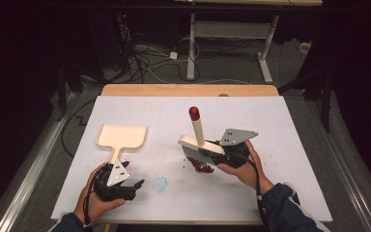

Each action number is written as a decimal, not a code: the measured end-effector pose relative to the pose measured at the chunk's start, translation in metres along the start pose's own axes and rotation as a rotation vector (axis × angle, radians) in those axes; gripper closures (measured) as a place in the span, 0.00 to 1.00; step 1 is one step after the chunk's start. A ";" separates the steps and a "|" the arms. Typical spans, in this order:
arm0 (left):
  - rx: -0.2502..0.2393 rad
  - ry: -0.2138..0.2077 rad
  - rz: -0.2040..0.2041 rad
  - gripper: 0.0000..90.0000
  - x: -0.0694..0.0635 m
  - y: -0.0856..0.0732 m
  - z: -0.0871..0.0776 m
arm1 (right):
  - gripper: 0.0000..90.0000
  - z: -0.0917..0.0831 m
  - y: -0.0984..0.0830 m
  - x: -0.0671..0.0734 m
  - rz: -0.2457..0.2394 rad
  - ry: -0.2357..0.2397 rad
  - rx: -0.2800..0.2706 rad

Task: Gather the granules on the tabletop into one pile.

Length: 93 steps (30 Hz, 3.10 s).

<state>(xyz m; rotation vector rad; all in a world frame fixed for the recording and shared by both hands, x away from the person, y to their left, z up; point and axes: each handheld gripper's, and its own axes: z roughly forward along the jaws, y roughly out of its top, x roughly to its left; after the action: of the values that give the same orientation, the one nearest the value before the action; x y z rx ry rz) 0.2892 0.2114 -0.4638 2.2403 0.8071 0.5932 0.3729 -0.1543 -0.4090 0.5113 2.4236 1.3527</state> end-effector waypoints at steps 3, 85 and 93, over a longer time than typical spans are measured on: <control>-0.007 0.004 0.008 0.23 0.001 0.000 0.000 | 0.75 0.001 0.004 0.011 0.004 0.030 -0.025; 0.017 0.010 0.045 0.23 -0.002 0.001 0.001 | 0.62 -0.098 -0.082 -0.092 0.262 0.116 0.295; 0.028 0.001 0.052 0.23 -0.003 0.001 0.004 | 0.55 -0.096 -0.083 -0.108 0.317 0.111 0.267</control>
<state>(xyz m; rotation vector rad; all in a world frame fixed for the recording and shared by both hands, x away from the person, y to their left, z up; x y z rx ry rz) 0.2894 0.2068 -0.4661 2.2924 0.7637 0.6118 0.4138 -0.3157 -0.4214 0.9458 2.7204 1.2004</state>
